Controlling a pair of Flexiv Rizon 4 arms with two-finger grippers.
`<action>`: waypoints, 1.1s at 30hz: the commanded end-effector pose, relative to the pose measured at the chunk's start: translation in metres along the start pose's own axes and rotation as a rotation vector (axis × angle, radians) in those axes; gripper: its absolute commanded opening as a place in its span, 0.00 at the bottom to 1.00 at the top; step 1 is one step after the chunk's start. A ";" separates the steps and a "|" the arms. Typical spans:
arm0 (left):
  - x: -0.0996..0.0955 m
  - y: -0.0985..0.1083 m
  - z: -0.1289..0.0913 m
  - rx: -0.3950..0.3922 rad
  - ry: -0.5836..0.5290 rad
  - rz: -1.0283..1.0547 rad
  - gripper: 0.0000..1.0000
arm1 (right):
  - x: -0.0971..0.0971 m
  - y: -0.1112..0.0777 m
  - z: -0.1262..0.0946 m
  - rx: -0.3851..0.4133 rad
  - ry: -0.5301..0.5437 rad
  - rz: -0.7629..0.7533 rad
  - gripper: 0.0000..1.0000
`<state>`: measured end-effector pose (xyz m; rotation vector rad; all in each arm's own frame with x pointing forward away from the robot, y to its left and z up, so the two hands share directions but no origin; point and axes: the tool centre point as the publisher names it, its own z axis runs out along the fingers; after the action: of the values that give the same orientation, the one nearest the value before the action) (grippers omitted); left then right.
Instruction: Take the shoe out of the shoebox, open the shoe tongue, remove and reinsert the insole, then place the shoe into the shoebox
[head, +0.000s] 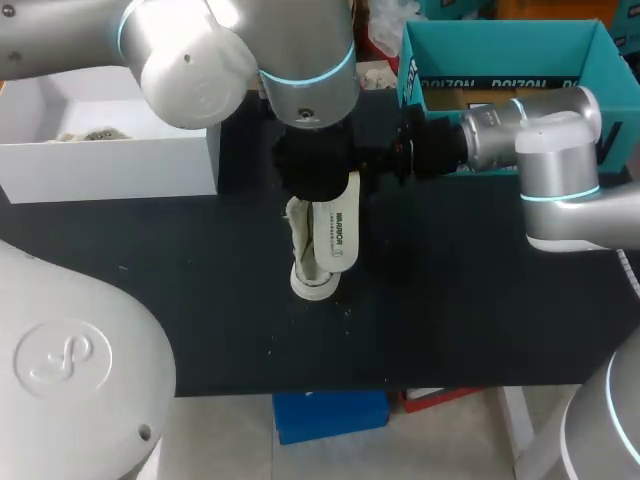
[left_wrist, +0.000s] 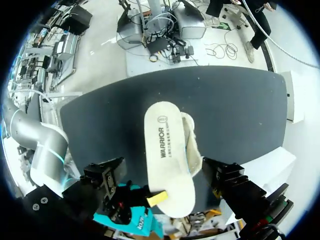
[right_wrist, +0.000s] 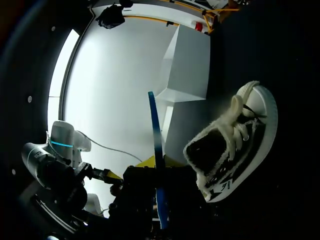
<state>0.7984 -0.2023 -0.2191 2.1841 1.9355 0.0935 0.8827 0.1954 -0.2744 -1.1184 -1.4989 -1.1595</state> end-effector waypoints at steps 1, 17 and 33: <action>-0.002 -0.009 -0.001 0.002 0.184 -0.019 1.00 | 0.000 0.001 0.001 0.002 -0.002 0.001 0.00; 0.008 -0.037 0.003 -0.011 0.055 -0.096 1.00 | 0.000 0.001 0.001 0.002 -0.002 0.001 0.00; -0.002 -0.023 0.024 -0.006 0.118 -0.149 1.00 | 0.000 0.001 0.001 0.002 -0.002 0.001 0.00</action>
<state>0.7707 -0.1950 -0.2415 2.0580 2.1342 0.1961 0.8827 0.1954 -0.2744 -1.1184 -1.4989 -1.1594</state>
